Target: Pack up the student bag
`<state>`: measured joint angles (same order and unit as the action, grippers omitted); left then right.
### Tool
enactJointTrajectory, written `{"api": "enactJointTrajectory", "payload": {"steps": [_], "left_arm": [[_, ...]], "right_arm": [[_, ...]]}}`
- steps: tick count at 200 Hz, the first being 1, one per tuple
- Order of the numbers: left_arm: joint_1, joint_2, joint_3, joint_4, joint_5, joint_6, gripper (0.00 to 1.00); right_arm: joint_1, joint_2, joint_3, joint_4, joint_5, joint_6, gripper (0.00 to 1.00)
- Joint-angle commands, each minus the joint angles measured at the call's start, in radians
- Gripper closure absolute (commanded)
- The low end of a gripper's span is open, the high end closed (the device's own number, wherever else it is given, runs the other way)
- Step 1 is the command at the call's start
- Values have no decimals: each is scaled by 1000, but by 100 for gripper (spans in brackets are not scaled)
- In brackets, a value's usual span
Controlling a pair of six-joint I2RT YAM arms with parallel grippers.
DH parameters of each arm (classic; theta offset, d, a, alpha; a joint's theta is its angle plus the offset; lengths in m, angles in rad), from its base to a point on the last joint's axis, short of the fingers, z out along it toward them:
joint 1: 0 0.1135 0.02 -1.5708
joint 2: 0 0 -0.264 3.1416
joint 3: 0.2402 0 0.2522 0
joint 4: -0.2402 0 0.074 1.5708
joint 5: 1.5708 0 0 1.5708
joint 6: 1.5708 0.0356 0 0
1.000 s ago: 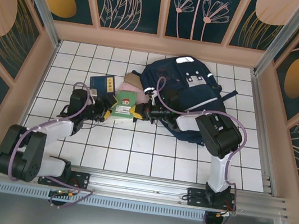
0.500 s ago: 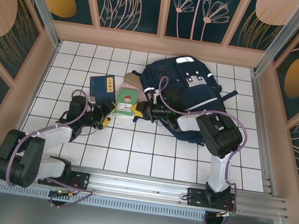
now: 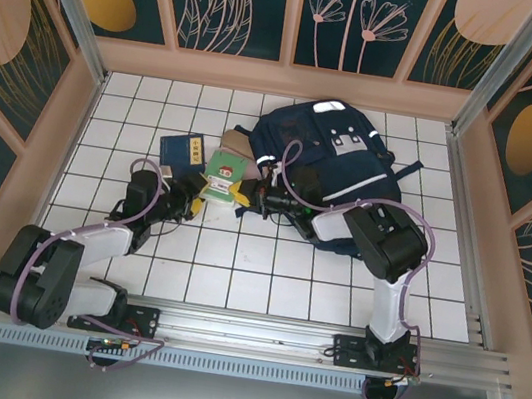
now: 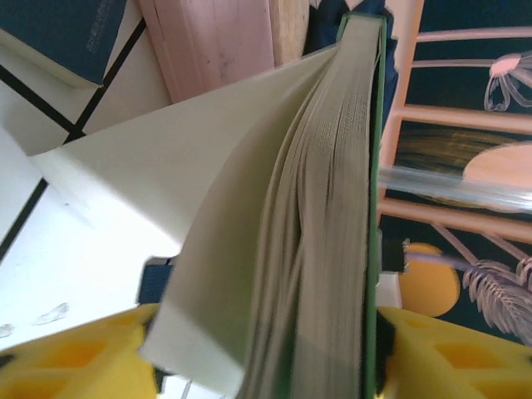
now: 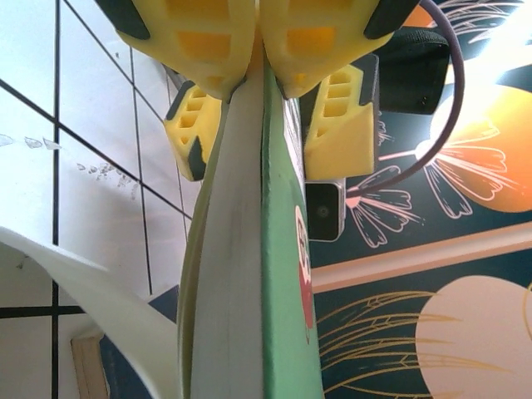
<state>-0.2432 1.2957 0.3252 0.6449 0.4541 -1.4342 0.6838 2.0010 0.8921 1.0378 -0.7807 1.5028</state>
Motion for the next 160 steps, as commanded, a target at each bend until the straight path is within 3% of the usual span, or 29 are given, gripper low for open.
{"api": "enactJointTrajectory", "payload": {"steps": [1,42,73,87,106,125,138,160], "left_arm": [[-6,44,-8,109,-48,-26,47],[-7,57,-9,139,-69,-40,72],[-7,-11,4,52,-104,3,87],[-7,-37,22,6,-112,25,94],[-7,-62,48,-38,-102,55,100],[-6,-92,93,-115,-69,113,100],[-6,-116,156,-208,-42,198,100],[-7,-144,242,-326,37,319,100]], "right_arm": [[24,16,-9,151,42,46,100],[35,26,-28,152,71,55,100],[37,24,-31,96,87,33,100],[34,6,-24,31,86,-4,74],[17,-63,-31,-94,93,-89,51],[-8,-189,-26,-363,140,-283,40],[-17,-287,25,-685,239,-490,34],[-48,-418,82,-1018,377,-769,30]]}}
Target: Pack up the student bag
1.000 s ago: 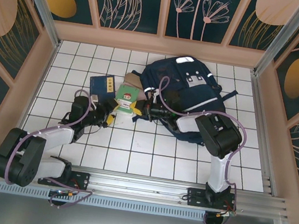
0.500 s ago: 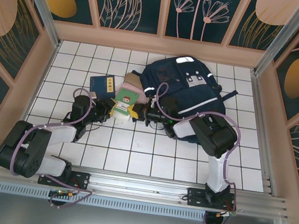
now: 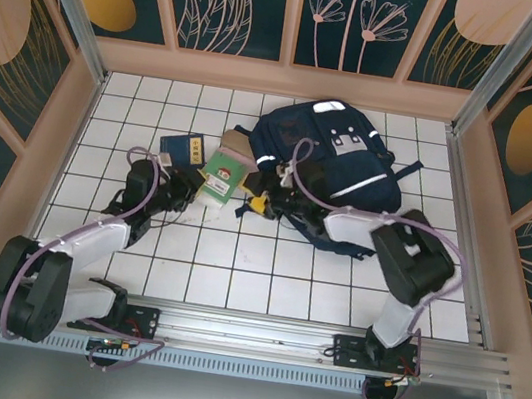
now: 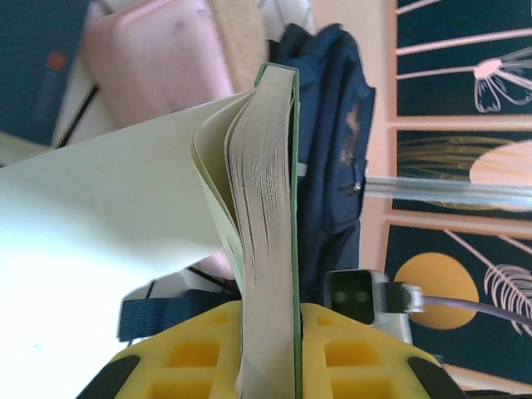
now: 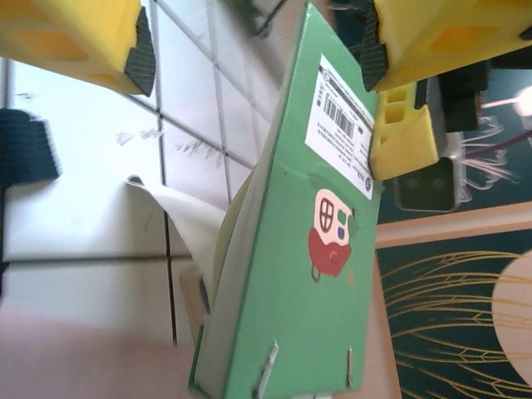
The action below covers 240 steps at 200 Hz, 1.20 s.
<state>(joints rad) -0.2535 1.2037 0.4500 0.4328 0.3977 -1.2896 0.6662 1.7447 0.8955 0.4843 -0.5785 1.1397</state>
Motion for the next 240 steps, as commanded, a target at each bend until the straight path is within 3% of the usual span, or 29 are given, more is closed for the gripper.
{"api": "enactJointTrajectory", "payload": {"steps": [1,22,36,49,55,89,150,203,231,240], "left_arm": [[4,-53,120,-116,100,179,100],[3,-56,184,-161,212,250,96],[3,-52,225,-172,295,283,93],[3,-50,253,-178,365,308,91],[3,-50,265,-181,393,318,91],[-8,-62,284,-149,490,327,89],[-119,-62,304,-145,560,363,88],[-124,-46,308,-179,547,388,88],[-130,-26,312,-180,556,388,88],[-134,-22,313,-182,561,392,86]], "right_arm": [[-33,-167,79,-475,177,-415,29],[-95,-264,96,-619,174,-567,21],[-150,-319,90,-637,92,-616,11],[-206,-359,94,-650,-4,-642,9],[-227,-373,98,-657,-38,-651,2],[-283,-379,118,-666,-304,-696,1],[-276,-326,154,-637,-336,-686,1],[-171,-353,101,-520,-488,-641,17],[-142,-355,82,-501,-495,-628,36],[-145,-351,79,-496,-485,-626,46]]}}
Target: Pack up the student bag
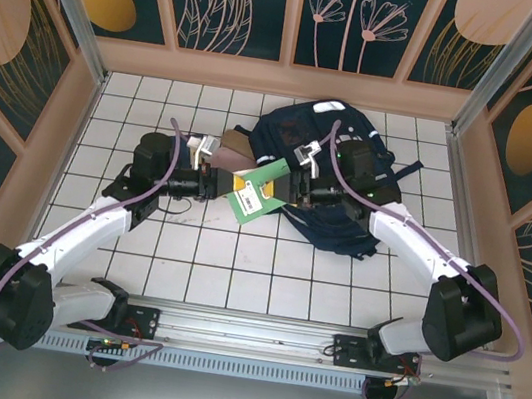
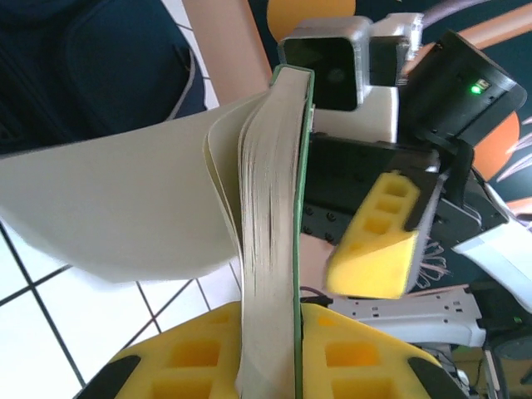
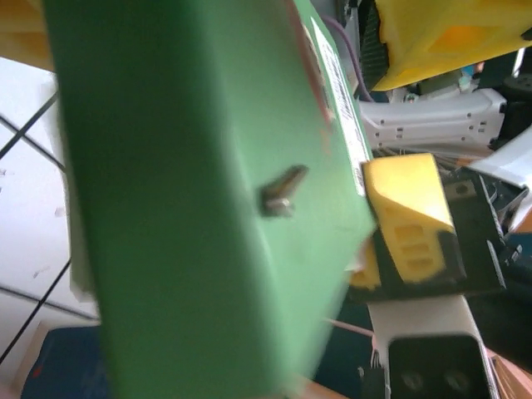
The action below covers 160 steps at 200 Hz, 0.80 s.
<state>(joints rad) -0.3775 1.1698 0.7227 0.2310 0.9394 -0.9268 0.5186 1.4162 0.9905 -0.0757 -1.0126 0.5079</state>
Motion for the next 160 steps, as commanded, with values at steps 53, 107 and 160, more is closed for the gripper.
{"api": "enactJointTrajectory", "payload": {"steps": [53,107,160], "left_arm": [[-10,26,95,-269,-202,172,24],[-19,18,-127,232,-229,-225,1],[-109,142,-166,566,-232,-394,1]], "right_arm": [[-104,-85,-102,123,52,86,100],[-121,-154,-220,363,97,328,100],[-98,-157,-320,705,117,594,100]]}}
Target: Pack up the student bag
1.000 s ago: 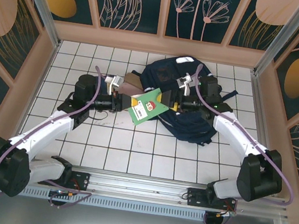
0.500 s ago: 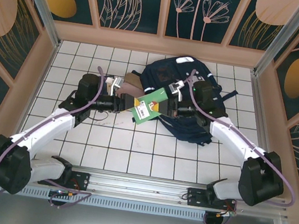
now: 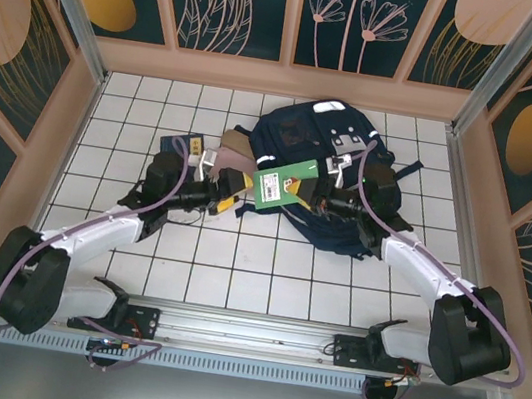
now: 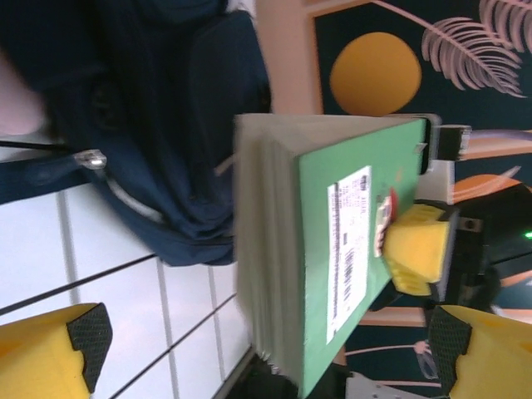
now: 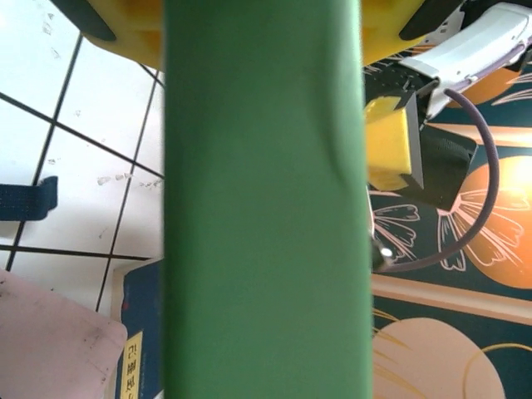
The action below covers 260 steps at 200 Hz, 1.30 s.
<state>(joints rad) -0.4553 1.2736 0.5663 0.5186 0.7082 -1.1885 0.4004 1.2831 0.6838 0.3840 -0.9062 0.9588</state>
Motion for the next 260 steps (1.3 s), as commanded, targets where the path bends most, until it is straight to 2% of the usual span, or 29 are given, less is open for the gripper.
{"api": "enactJointTrajectory", "payload": {"steps": [1,44,73,82,113,150,156,166,174,182,191,202,230,260], "left_arm": [[-32,41,-10,285,-1,-135,1],[-46,136,3,417,-24,-199,4],[-65,197,15,532,-27,-266,13],[-71,207,31,552,-29,-274,19],[-83,219,63,613,-25,-299,58],[-83,185,68,559,-26,-244,95],[-83,176,72,535,-22,-225,100],[-83,163,79,497,-3,-187,100],[-83,153,88,466,20,-149,100],[-83,140,93,428,37,-110,100],[-83,123,100,376,46,-71,100],[-83,107,107,333,63,-30,100],[-83,84,118,262,104,28,100],[-83,74,130,215,127,59,100]], "right_arm": [[22,-24,-13,245,11,145,100],[51,-43,-48,329,22,224,100],[53,-94,-52,305,43,225,100],[57,-102,-54,297,48,226,100],[78,-121,-52,209,77,175,100],[67,-153,-35,56,122,88,100],[66,-159,-21,6,139,55,90],[67,-173,17,-120,180,-35,62],[66,-186,43,-187,202,-100,44],[62,-196,61,-230,202,-144,31],[48,-204,68,-241,171,-162,22],[33,-212,64,-225,115,-165,20],[26,-227,78,-240,20,-197,20],[26,-245,77,-227,-30,-201,31]]}}
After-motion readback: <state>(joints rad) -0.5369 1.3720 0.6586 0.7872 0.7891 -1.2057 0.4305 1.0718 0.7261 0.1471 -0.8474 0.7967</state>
